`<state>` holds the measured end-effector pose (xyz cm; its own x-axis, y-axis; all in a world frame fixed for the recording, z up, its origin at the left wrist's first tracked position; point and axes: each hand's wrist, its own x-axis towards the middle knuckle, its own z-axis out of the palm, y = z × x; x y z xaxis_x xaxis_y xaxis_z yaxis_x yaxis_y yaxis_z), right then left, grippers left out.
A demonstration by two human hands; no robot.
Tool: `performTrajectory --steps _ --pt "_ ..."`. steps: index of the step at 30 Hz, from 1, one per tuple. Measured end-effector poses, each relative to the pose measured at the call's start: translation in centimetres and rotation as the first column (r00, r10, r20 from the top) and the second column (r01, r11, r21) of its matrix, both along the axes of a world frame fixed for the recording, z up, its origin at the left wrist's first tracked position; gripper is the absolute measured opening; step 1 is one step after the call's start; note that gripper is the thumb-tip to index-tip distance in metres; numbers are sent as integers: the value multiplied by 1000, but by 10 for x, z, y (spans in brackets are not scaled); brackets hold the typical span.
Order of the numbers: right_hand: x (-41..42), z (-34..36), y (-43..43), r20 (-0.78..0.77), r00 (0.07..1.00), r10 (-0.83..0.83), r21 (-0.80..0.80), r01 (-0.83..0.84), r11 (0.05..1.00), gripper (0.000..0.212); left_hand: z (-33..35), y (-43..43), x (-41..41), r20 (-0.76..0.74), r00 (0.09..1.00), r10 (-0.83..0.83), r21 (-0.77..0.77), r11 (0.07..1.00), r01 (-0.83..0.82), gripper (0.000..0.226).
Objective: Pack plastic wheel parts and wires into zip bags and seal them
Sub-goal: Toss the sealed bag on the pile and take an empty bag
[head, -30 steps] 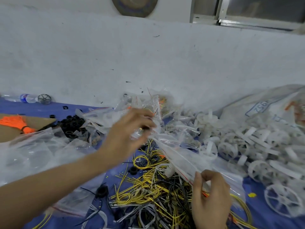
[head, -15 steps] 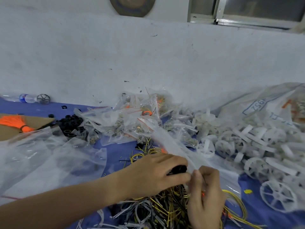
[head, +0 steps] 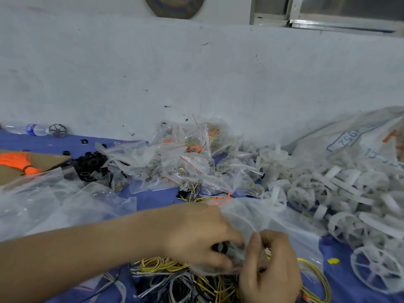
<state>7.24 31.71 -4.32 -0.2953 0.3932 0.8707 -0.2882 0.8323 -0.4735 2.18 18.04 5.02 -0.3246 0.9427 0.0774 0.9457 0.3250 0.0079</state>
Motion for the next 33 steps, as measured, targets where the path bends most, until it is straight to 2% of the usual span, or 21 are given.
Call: performTrajectory --steps 1,2,3,4,5,6,8,9,11,14,19,22,24,25,27,30,32,33 --pt "0 1 1 1 1000 -17 -42 17 999 11 11 -2 -2 171 981 -96 175 982 66 21" --pt "0 3 3 6 1000 -28 -88 29 996 11 19 -3 -9 321 935 -150 392 920 13 13" --pt "1 6 4 11 999 -38 -132 39 990 9 22 -5 -27 423 892 -162 573 810 -124 14" --pt "2 9 5 15 999 -47 -169 49 984 8 21 -4 -51 478 874 -87 675 673 -302 21" --pt "3 11 5 20 999 -51 -197 54 979 8 13 -4 -80 509 858 65 702 545 -458 24" --pt "4 12 5 30 998 -49 -218 55 974 9 1 -4 -109 531 803 272 651 476 -591 22" --pt "5 11 3 58 997 -52 -241 65 968 10 -31 -9 -162 456 597 660 378 464 -802 18" --pt "5 10 3 73 996 -54 -238 70 969 10 -50 -12 -184 402 524 751 249 462 -851 22" --pt "3 7 3 94 994 -46 -195 64 979 10 -78 -15 -212 393 451 801 115 444 -889 25" --pt "2 4 4 103 994 -33 -129 46 991 13 -95 -11 -227 437 413 799 140 393 -909 29" --pt "-2 0 8 92 995 -26 -106 36 994 15 -105 -6 -231 600 412 686 244 333 -911 53" --pt "-3 0 11 100 995 -22 -140 36 989 16 -103 -6 -226 629 400 667 296 270 -916 35" --pt "-4 0 11 88 996 -29 -147 42 988 16 -91 -7 -219 669 430 606 382 216 -899 30" --pt "-4 -1 11 85 996 -35 -144 47 988 15 -82 -8 -213 717 455 528 433 174 -884 25" --pt "-4 -1 11 74 996 -43 -139 53 989 14 -56 -10 -190 828 507 237 513 42 -857 10" --pt "-3 -1 11 59 998 -30 -135 37 990 13 -14 -11 -138 762 643 -77 634 -112 -765 16" --pt "-4 1 10 63 998 -30 -140 38 989 12 8 -12 -93 683 710 -173 699 -130 -704 17" --pt "-3 2 9 68 997 -21 -154 32 988 11 15 -10 -71 651 725 -223 727 -89 -681 17"
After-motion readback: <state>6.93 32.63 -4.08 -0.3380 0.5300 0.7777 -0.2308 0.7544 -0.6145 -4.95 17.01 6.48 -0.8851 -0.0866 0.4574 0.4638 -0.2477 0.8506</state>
